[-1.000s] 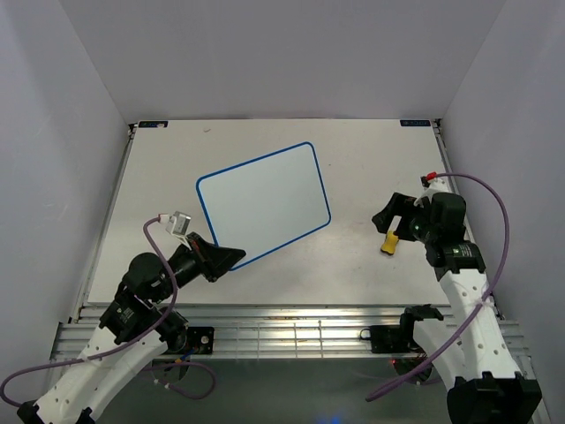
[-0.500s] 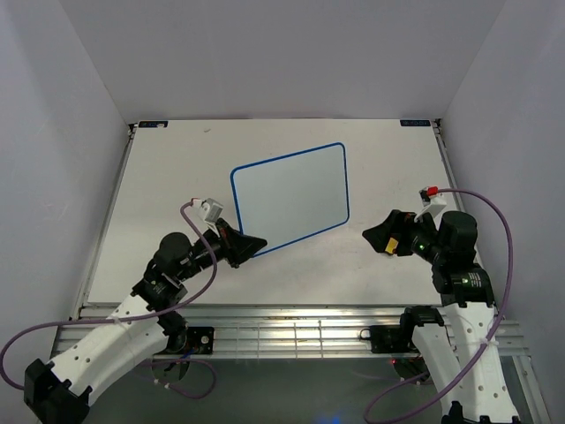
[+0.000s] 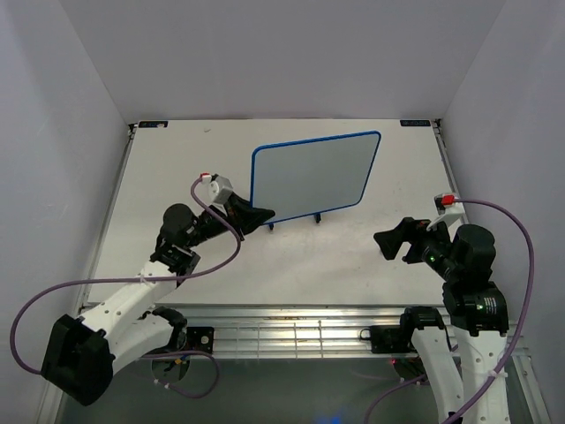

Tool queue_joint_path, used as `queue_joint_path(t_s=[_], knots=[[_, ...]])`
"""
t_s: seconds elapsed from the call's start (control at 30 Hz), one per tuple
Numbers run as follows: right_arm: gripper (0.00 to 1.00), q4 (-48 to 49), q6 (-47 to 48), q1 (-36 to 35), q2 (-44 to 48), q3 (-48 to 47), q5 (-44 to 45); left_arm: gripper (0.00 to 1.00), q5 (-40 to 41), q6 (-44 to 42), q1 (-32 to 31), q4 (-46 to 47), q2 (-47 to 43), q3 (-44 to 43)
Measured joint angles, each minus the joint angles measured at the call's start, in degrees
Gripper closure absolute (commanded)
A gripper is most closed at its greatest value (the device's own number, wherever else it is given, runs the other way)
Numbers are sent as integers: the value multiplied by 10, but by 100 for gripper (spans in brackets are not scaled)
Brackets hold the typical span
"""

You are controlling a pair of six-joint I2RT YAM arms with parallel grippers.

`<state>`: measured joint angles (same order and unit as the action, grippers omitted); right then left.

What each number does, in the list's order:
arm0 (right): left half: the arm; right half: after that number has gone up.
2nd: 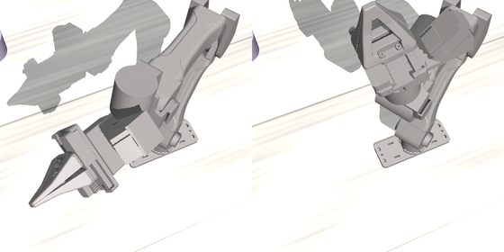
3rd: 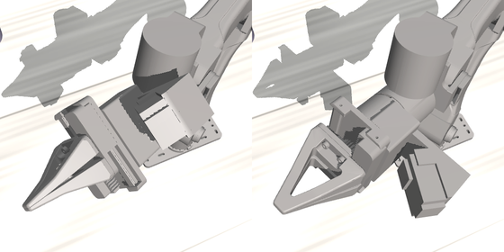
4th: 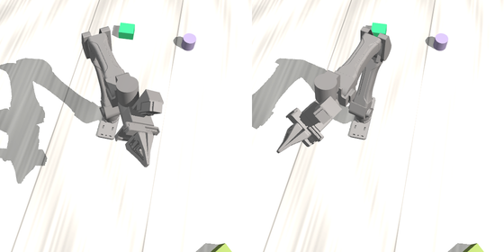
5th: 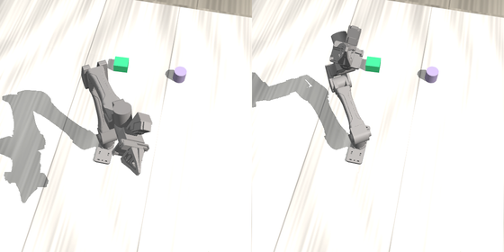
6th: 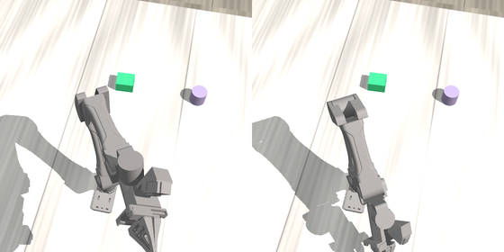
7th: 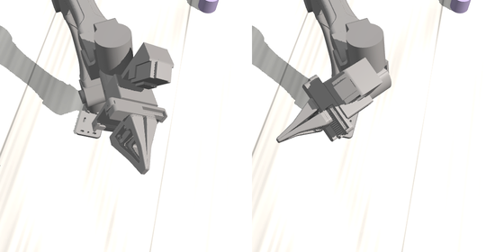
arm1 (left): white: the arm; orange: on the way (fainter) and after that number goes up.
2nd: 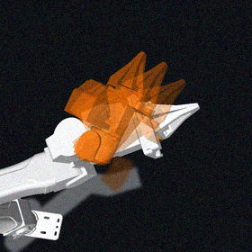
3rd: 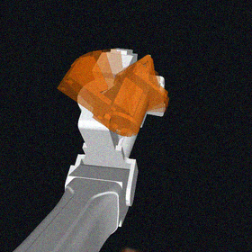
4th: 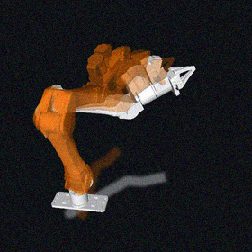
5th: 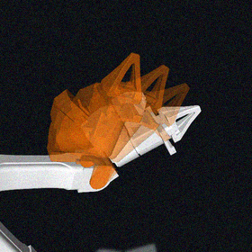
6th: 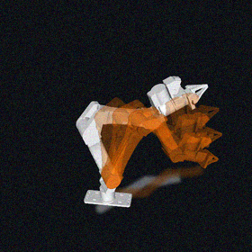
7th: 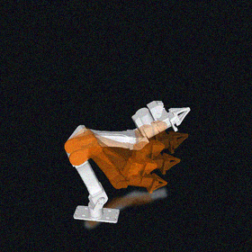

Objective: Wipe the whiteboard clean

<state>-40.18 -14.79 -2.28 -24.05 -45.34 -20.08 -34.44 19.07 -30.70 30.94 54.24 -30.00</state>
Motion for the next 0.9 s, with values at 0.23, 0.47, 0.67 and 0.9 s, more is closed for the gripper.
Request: queue_joint_path(t_s=[0.23, 0.47, 0.67, 0.9], knots=[[10, -7, 10, 0, 4, -20, 4, 100, -149, 87, 159, 196, 131, 3], [10, -22, 19, 0, 4, -21, 7, 100, -193, 197, 172, 350, 254, 24], [10, -26, 20, 0, 4, -21, 9, 100, -188, 246, 172, 391, 267, 43], [10, -25, 20, 0, 3, -21, 5, 100, -143, 266, 172, 415, 309, 45]])
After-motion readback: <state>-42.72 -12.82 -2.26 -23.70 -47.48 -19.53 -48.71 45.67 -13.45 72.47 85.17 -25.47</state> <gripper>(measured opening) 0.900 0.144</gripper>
